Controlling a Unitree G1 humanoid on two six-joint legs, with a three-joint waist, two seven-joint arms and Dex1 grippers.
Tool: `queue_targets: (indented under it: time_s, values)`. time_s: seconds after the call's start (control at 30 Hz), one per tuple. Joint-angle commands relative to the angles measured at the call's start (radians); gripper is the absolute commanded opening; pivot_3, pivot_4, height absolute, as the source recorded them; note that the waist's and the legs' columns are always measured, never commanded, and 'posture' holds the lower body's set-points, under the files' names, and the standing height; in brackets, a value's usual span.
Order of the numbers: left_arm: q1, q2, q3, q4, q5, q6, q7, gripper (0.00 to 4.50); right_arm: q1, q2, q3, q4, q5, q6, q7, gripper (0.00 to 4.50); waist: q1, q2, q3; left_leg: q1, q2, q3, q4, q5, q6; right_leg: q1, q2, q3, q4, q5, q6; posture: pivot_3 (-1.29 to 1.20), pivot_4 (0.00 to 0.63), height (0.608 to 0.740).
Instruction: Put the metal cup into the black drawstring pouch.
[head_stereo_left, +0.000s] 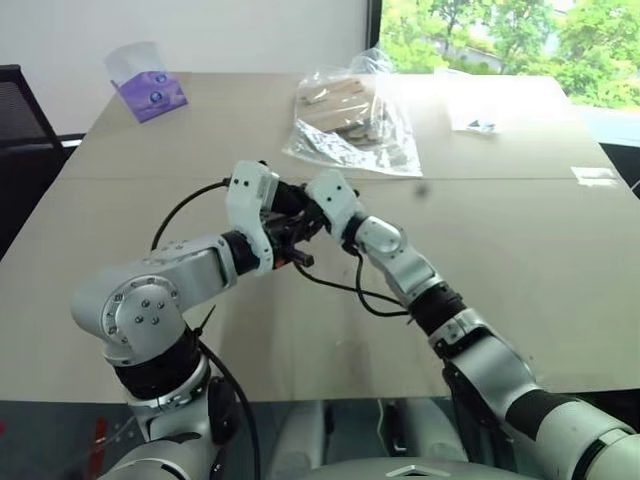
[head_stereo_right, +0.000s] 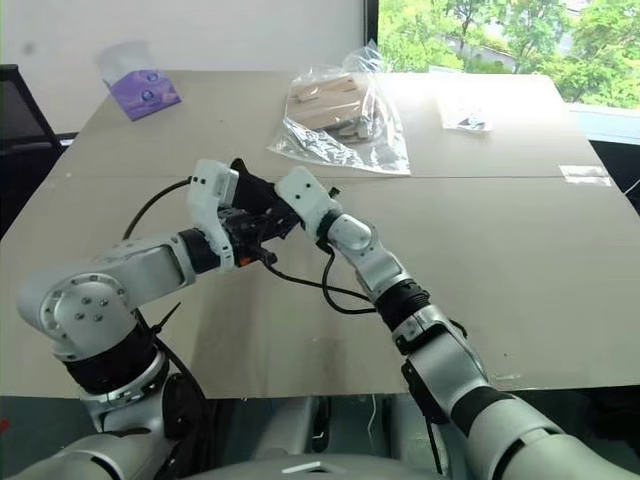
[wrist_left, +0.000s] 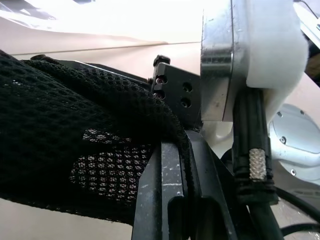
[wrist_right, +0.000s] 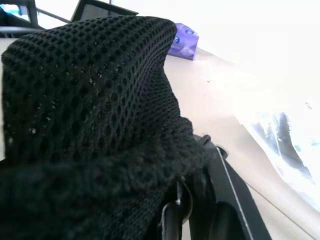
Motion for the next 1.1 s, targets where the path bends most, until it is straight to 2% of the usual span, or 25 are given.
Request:
queue_targets:
  time_s: [0.03,0.07,0.1,0.13,0.2,0.27,0.37,0.6,0.73,0.77,0.8,0.87,0.97,1.1]
  values:
    - [-0.021,-0.046,-0.064,-0.101,-0.121,0.000,-0.069,0.00,-0.078,0.120,-0.033,0.029,0.008,0.036,-0.041,0.13,0.001,0.000,0.000,0.000,0.000,0.000,0.001,0.000,0.000,0.000,0.000,0.000,0.000,0.000,0.000,0.00,0.150,0.740]
    - [-0.020,-0.050,-0.067,-0.101,-0.120,-0.002,-0.067,0.00,-0.078,0.105,-0.002,0.031,-0.023,0.015,-0.040,0.13,-0.001,0.000,0.000,0.000,0.000,0.001,0.001,0.000,0.000,0.000,0.000,0.001,0.000,0.000,0.000,0.00,0.150,0.740]
    - [-0.018,-0.062,-0.068,-0.098,-0.120,-0.011,-0.066,0.00,-0.080,0.060,0.106,0.056,-0.149,-0.069,-0.054,0.13,-0.007,0.000,0.000,0.000,0.000,0.001,0.001,0.000,0.000,0.000,0.000,0.001,0.000,0.000,0.000,0.00,0.150,0.740]
    - [-0.017,-0.067,-0.069,-0.093,-0.119,-0.020,-0.066,0.00,-0.070,0.041,0.165,0.070,-0.210,-0.112,-0.039,0.13,-0.016,0.000,0.000,0.000,0.000,0.001,0.001,0.000,0.000,-0.001,0.001,0.001,0.001,0.000,0.000,0.00,0.150,0.740]
    - [-0.018,-0.071,-0.073,-0.084,-0.114,-0.034,-0.066,0.00,-0.055,0.023,0.220,0.077,-0.277,-0.168,-0.023,0.13,-0.015,0.000,0.000,0.000,0.000,0.003,-0.001,0.000,0.000,-0.003,0.002,0.001,0.001,0.000,0.000,0.00,0.150,0.740]
    - [-0.020,-0.068,-0.077,-0.074,-0.107,-0.049,-0.065,0.00,-0.041,0.029,0.210,0.064,-0.279,-0.175,0.005,0.13,-0.013,0.000,0.000,0.000,0.001,0.001,-0.001,0.001,-0.001,-0.003,0.002,0.001,0.001,0.000,0.000,0.00,0.150,0.740]
    - [-0.021,-0.080,-0.078,-0.067,-0.110,-0.066,-0.068,0.00,-0.035,0.076,0.114,0.043,-0.193,-0.074,0.010,0.13,-0.012,0.000,0.000,0.000,0.001,0.002,-0.001,0.001,-0.001,-0.003,0.001,0.001,0.001,0.000,0.000,0.00,0.150,0.740]
    - [-0.021,-0.093,-0.081,-0.046,-0.108,-0.103,-0.067,0.00,-0.065,0.092,0.038,0.012,-0.093,0.099,0.073,0.13,-0.011,0.000,0.000,-0.001,0.001,0.001,-0.001,0.001,-0.001,-0.002,0.001,0.001,0.001,0.000,0.000,0.00,0.150,0.740]
    - [-0.026,-0.097,-0.051,-0.008,-0.101,-0.120,-0.058,0.00,-0.062,0.043,0.075,-0.034,-0.139,0.118,0.083,1.37,-0.012,0.000,0.000,-0.001,0.001,0.001,-0.001,0.001,-0.001,-0.003,0.001,0.001,0.001,0.000,0.000,0.00,0.150,0.740]
    - [-0.029,-0.097,-0.040,0.006,-0.100,-0.123,-0.057,0.00,-0.060,0.028,0.077,-0.052,-0.147,0.128,0.085,1.91,-0.012,0.000,0.000,-0.001,0.001,0.001,-0.001,0.001,-0.001,-0.003,0.001,0.001,0.001,0.000,0.000,0.00,0.150,0.740]
    - [-0.031,-0.092,-0.027,0.024,-0.097,-0.128,-0.055,0.00,-0.056,0.010,0.075,-0.078,-0.153,0.141,0.087,2.25,-0.011,0.000,0.000,-0.001,0.001,0.001,-0.001,0.001,-0.001,-0.003,0.001,0.001,0.001,0.000,0.000,0.00,0.150,0.740]
    - [-0.028,-0.066,-0.011,0.061,-0.085,-0.142,-0.060,0.00,-0.040,-0.031,0.072,-0.155,-0.154,0.187,0.115,3.48,-0.010,0.000,0.000,-0.001,0.001,0.001,-0.001,0.001,-0.001,-0.003,0.001,0.001,0.001,0.000,0.000,0.00,0.150,0.740]
    - [-0.010,0.023,-0.018,0.136,-0.044,-0.192,-0.100,0.00,0.012,-0.135,0.087,-0.402,-0.122,0.340,0.224,4.47,-0.006,0.000,0.000,-0.002,0.000,0.001,-0.001,0.001,-0.001,-0.003,0.001,0.001,0.001,0.000,0.000,0.00,0.150,0.740]
    - [0.005,0.111,-0.065,0.224,-0.013,-0.283,-0.156,0.00,0.061,-0.238,0.074,-0.699,-0.045,0.557,0.293,4.47,-0.008,0.001,0.001,-0.003,0.000,-0.001,-0.001,0.001,-0.001,-0.004,0.001,0.000,0.000,0.000,0.000,0.00,0.150,0.740]
